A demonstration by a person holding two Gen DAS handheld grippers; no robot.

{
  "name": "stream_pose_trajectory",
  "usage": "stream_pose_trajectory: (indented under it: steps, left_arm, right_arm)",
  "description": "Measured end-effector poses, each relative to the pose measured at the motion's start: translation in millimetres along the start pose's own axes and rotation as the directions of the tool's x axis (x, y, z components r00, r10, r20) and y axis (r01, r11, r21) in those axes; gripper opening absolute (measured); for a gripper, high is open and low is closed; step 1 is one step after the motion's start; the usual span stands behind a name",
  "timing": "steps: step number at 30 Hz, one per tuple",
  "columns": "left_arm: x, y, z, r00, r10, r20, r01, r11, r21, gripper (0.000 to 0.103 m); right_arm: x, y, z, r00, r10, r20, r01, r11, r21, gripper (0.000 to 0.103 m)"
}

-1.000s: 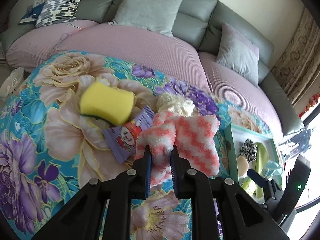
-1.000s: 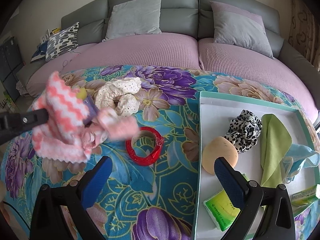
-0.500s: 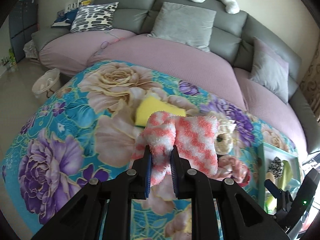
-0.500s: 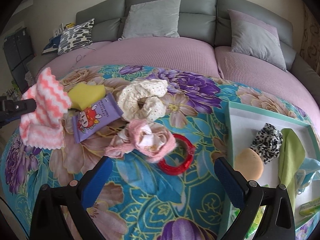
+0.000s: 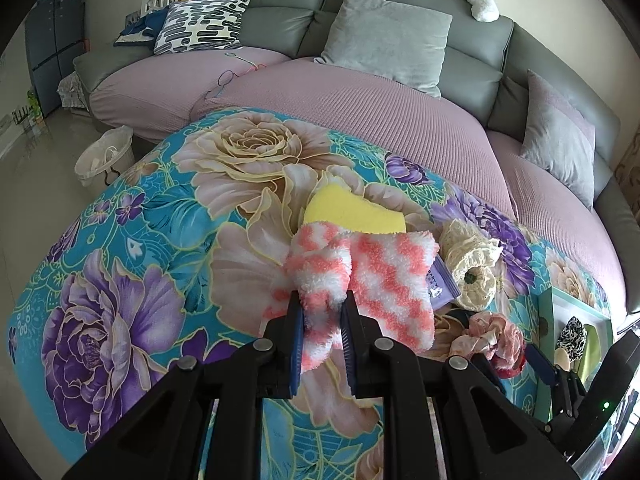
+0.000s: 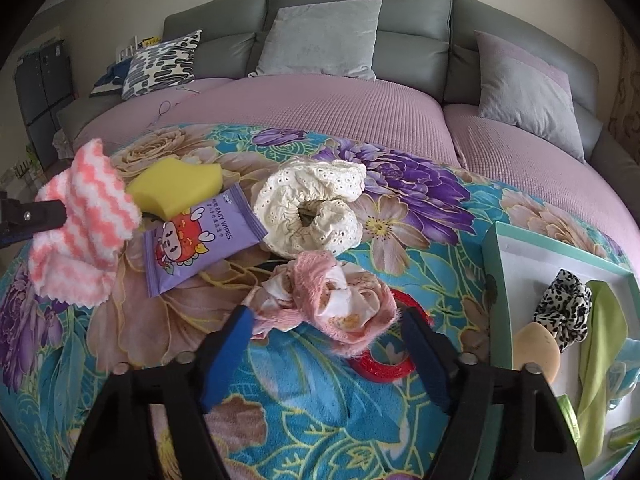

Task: Organize soft objects
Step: 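Lift the striped towel with the left tool while the right tool grasps the pink lace cloth, then carry the striped towel and pink lace cloth over the tray with both tools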

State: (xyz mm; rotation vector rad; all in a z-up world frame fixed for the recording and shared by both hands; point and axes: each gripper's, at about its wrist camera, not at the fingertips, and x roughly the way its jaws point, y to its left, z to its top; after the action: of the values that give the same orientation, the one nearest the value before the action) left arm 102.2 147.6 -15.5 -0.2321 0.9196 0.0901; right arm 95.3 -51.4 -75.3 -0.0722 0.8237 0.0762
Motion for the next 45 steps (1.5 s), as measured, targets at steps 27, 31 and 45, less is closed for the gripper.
stream_pose_trajectory:
  steps: [27, 31, 45]
  left_arm:
    - [-5, -10, 2, 1.0, -0.015, 0.005, 0.014, 0.999, 0.033, 0.018]
    - [-10, -12, 3, 1.0, -0.021, 0.018, 0.02, 0.999, 0.038, 0.018]
    - [-25, -37, 6, 0.997, -0.06, 0.056, 0.055, 0.995, 0.083, 0.018]
  right_arm:
    - [-20, -24, 4, 0.994, 0.095, 0.056, -0.101, 0.987, 0.121, 0.003]
    - [-38, -26, 10, 0.989, 0.091, 0.114, -0.104, 0.988, 0.113, 0.003]
    - [-80, -45, 20, 0.976, 0.045, 0.213, -0.074, 0.989, 0.129, 0.003]
